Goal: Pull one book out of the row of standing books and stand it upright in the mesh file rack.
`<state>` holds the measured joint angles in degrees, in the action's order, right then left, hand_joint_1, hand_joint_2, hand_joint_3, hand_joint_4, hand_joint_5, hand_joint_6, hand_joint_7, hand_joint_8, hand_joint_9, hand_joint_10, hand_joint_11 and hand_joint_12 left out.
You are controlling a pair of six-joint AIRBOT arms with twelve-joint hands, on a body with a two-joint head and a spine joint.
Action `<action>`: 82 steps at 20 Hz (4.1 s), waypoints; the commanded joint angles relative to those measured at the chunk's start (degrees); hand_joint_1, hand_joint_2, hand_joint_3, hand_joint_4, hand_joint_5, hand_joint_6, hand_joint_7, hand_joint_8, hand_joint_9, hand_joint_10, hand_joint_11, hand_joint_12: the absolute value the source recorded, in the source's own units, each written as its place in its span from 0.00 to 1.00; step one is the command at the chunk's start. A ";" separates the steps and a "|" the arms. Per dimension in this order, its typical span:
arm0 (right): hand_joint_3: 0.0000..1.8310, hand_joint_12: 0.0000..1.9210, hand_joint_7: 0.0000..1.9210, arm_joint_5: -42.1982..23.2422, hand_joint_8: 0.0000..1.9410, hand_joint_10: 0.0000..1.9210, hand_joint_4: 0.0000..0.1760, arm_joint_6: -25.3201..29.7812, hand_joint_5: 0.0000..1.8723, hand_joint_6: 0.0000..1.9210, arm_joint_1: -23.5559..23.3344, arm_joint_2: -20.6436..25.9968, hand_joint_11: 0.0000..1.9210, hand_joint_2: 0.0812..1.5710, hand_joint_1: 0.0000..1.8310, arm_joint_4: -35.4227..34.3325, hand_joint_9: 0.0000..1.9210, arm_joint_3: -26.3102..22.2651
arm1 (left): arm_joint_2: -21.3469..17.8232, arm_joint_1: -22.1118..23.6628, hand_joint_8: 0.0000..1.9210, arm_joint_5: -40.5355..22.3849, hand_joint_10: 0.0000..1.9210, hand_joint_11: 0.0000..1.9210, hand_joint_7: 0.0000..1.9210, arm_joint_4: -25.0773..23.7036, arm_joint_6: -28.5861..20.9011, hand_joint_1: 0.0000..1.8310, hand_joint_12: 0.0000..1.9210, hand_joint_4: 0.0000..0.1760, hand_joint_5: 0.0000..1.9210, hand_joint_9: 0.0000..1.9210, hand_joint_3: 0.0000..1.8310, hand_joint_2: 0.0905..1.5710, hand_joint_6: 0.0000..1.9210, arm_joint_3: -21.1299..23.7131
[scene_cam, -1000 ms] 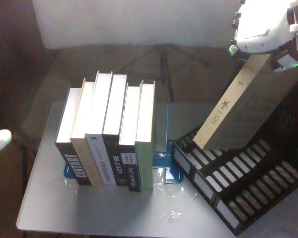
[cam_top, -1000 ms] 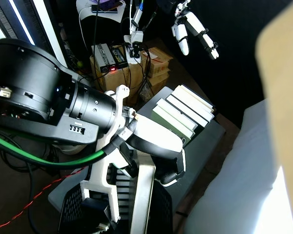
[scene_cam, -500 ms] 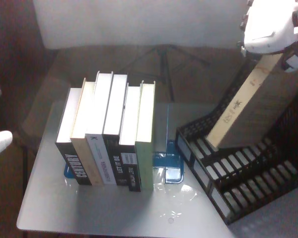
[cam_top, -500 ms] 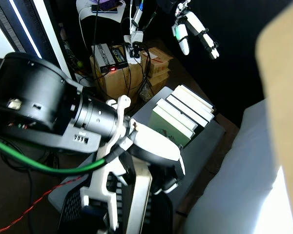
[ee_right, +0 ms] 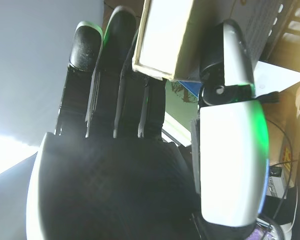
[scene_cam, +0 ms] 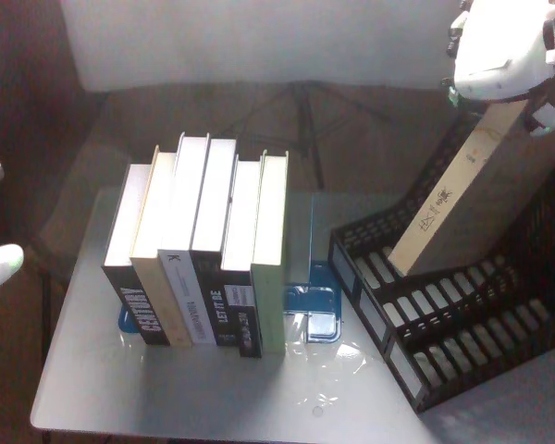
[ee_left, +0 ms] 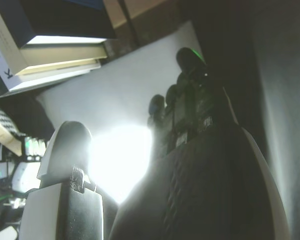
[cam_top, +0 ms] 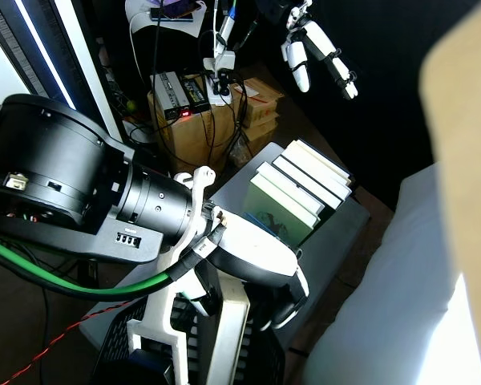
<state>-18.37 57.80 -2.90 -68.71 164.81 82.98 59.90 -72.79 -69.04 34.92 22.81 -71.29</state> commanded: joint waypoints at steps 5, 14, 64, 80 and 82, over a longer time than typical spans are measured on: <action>0.00 0.94 0.49 6.96 0.59 0.75 0.00 -0.40 0.43 0.60 -0.95 0.36 0.25 0.73 0.74 1.53 0.39 0.75 | 0.20 0.12 0.00 -6.98 0.00 0.00 0.01 0.62 -0.47 0.31 0.42 0.00 0.06 0.02 0.00 0.83 0.00 -0.47; 0.00 1.00 0.49 8.15 0.68 0.79 0.00 1.52 0.45 0.54 -1.23 -0.32 0.30 0.73 0.67 1.50 0.41 2.85 | 0.34 0.12 0.00 -6.98 0.01 0.00 0.02 0.57 -0.56 0.31 0.44 0.00 0.06 0.03 0.00 0.83 0.00 -0.61; 0.00 0.74 0.00 3.02 0.00 0.02 0.12 -27.50 0.00 0.00 7.38 -11.23 0.00 0.85 0.38 -73.75 0.06 19.54 | 1.04 0.48 0.00 -7.57 0.01 0.00 0.01 -0.10 -1.29 0.27 0.47 0.06 0.05 0.02 0.00 0.84 0.00 -1.01; 0.00 0.55 0.00 8.21 0.00 0.01 0.00 -26.09 0.00 0.00 13.98 -18.44 0.00 0.82 0.61 -72.01 0.03 26.62 | 1.61 1.52 0.00 -7.51 0.01 0.00 0.02 -1.17 -1.75 0.29 0.52 0.04 0.06 0.02 0.00 0.84 0.00 -1.44; 0.00 0.40 0.00 8.80 0.00 0.01 0.00 -26.09 0.00 0.00 14.01 -18.41 0.00 0.82 0.63 -71.78 0.02 26.77 | 1.76 2.03 0.00 -7.83 0.01 0.00 0.03 -1.62 -1.83 0.30 0.54 0.01 0.06 0.03 0.00 0.83 0.00 -1.42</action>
<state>-11.11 31.66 11.35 -88.01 93.93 109.27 61.69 -71.00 -69.80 32.56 21.32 -72.31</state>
